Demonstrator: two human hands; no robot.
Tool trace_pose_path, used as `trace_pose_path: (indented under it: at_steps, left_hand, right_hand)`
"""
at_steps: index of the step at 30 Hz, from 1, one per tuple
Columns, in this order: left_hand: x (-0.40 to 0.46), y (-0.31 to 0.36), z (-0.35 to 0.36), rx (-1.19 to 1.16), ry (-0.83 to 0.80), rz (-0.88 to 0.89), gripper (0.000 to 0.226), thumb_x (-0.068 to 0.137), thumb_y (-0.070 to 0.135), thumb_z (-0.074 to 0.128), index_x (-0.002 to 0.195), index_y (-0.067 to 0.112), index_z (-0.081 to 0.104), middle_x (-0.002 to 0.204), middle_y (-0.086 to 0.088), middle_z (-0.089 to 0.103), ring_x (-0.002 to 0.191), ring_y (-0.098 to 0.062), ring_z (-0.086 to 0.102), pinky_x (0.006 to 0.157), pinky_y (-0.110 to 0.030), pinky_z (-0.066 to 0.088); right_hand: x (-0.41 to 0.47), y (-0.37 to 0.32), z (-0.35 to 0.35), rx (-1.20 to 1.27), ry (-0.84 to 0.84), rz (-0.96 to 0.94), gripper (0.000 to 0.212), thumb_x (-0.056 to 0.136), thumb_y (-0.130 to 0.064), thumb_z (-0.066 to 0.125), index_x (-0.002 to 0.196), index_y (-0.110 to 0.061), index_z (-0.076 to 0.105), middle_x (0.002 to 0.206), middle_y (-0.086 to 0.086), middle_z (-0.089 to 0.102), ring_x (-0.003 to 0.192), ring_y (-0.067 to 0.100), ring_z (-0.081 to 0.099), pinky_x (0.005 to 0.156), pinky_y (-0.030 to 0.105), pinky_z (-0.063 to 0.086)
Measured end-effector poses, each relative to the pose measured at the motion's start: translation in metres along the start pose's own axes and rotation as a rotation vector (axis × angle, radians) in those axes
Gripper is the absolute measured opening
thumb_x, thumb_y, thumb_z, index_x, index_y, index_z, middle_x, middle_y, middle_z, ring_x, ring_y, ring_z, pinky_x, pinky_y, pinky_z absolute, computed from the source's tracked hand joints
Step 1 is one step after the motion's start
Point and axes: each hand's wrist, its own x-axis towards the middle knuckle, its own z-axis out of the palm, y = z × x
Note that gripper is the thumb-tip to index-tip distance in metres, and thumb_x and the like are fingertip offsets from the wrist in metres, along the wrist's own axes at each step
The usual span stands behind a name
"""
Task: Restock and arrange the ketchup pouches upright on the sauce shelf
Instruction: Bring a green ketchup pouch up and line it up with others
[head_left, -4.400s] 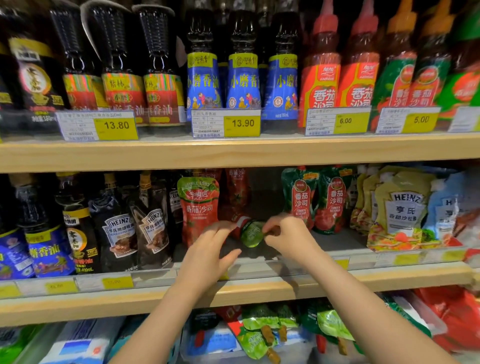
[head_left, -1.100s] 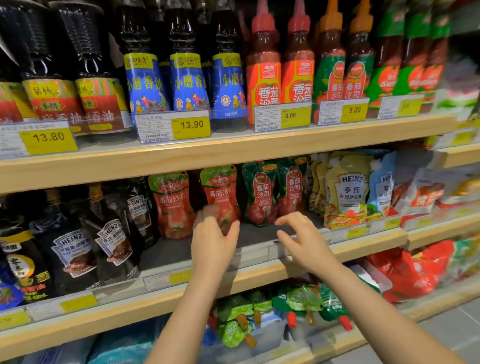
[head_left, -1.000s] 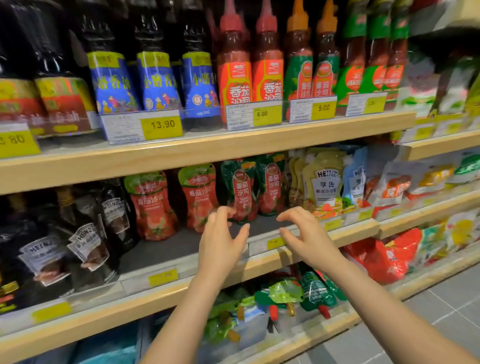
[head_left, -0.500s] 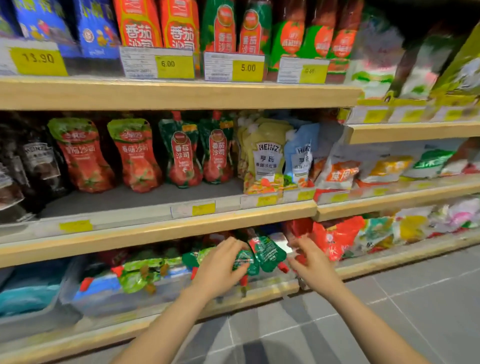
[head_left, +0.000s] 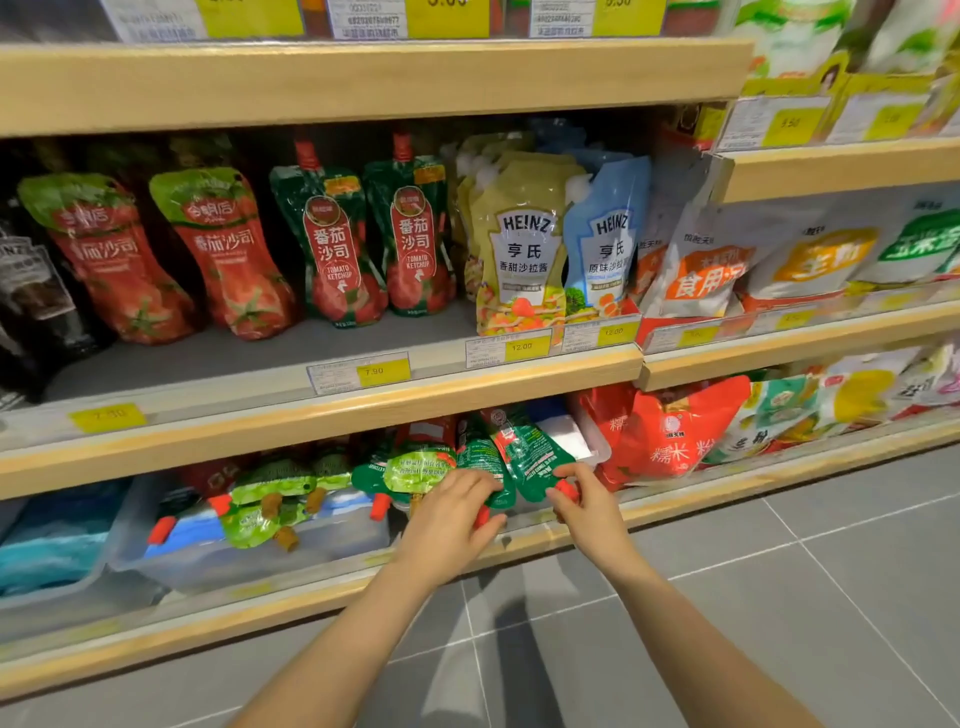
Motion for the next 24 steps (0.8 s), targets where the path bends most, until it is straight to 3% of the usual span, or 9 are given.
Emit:
trace_pose_path:
  at_steps: [3,6,9,11,13,15,20,24]
  left_hand:
    - [0.002,0.002,-0.002,-0.046,0.019,-0.023,0.053,0.088,0.04,0.052,0.135,0.02,0.038,0.137,0.002,0.044,0.126,-0.012,0.039,0.104,-0.03,0.037]
    - [0.01,0.006,-0.004,-0.03,0.031,-0.008,0.068,0.086,0.037,0.058,0.143,0.021,0.025,0.15,0.001,0.027,0.137,-0.016,0.026,0.111,-0.035,0.031]
    - [0.026,0.019,-0.001,0.099,-0.015,0.115,0.077,0.082,0.036,0.063,0.145,0.026,0.019,0.154,0.002,0.02,0.141,-0.02,0.018,0.115,-0.038,0.016]
    - [0.038,0.031,0.003,0.17,-0.044,0.141,0.078,0.083,0.035,0.062,0.146,0.029,0.016,0.155,0.003,0.018,0.142,-0.019,0.015,0.116,-0.038,0.005]
    - [0.051,0.041,0.004,0.171,-0.02,0.109,0.071,0.087,0.034,0.056,0.146,0.029,0.016,0.155,0.006,0.02,0.142,-0.016,0.014,0.116,-0.039,0.002]
    - [0.063,0.049,0.002,0.098,0.004,0.082,0.066,0.088,0.032,0.054,0.145,0.029,0.02,0.154,0.007,0.024,0.142,-0.015,0.017,0.117,-0.039,0.006]
    - [0.078,0.064,-0.016,-0.359,0.021,0.068,0.056,0.085,0.015,0.058,0.136,0.03,0.04,0.136,0.005,0.051,0.124,-0.014,0.045,0.101,-0.03,0.036]
    - [0.084,0.068,-0.047,-0.653,-0.073,0.025,0.028,0.09,0.032,0.056,0.118,0.032,0.056,0.103,0.019,0.063,0.1,-0.006,0.06,0.08,-0.014,0.046]
  right_hand:
    - [-0.007,0.002,-0.004,0.103,0.035,0.025,0.012,0.086,-0.006,0.058,0.092,-0.015,0.054,0.077,0.0,0.06,0.068,0.017,0.055,0.061,0.022,0.044]
    - [-0.021,0.003,-0.02,0.136,0.046,0.024,0.018,0.084,-0.003,0.059,0.081,-0.02,0.054,0.079,0.002,0.061,0.066,0.013,0.055,0.061,0.024,0.046]
    - [-0.032,-0.004,-0.043,0.143,0.038,-0.013,0.015,0.085,-0.005,0.059,0.079,-0.019,0.055,0.072,-0.002,0.062,0.061,0.009,0.058,0.059,0.03,0.051]
    - [-0.034,-0.016,-0.057,0.134,0.039,-0.076,0.01,0.085,-0.008,0.059,0.08,-0.017,0.056,0.063,-0.003,0.061,0.055,0.01,0.056,0.056,0.032,0.049]
    - [-0.032,-0.034,-0.071,0.114,0.052,-0.143,0.006,0.085,-0.012,0.06,0.082,-0.015,0.056,0.062,-0.002,0.061,0.054,0.008,0.056,0.055,0.023,0.048]
    - [-0.029,-0.054,-0.083,0.067,0.067,-0.198,0.005,0.085,-0.014,0.061,0.083,-0.016,0.057,0.063,-0.004,0.061,0.052,0.002,0.056,0.052,0.013,0.045]
    - [-0.023,-0.098,-0.098,0.088,0.024,-0.247,0.007,0.086,-0.015,0.061,0.09,-0.01,0.059,0.067,-0.003,0.06,0.054,0.0,0.056,0.055,0.014,0.047]
    - [-0.013,-0.125,-0.107,0.11,0.063,-0.297,0.009,0.081,-0.017,0.068,0.089,-0.016,0.064,0.071,-0.004,0.05,0.06,0.001,0.048,0.06,0.012,0.043]
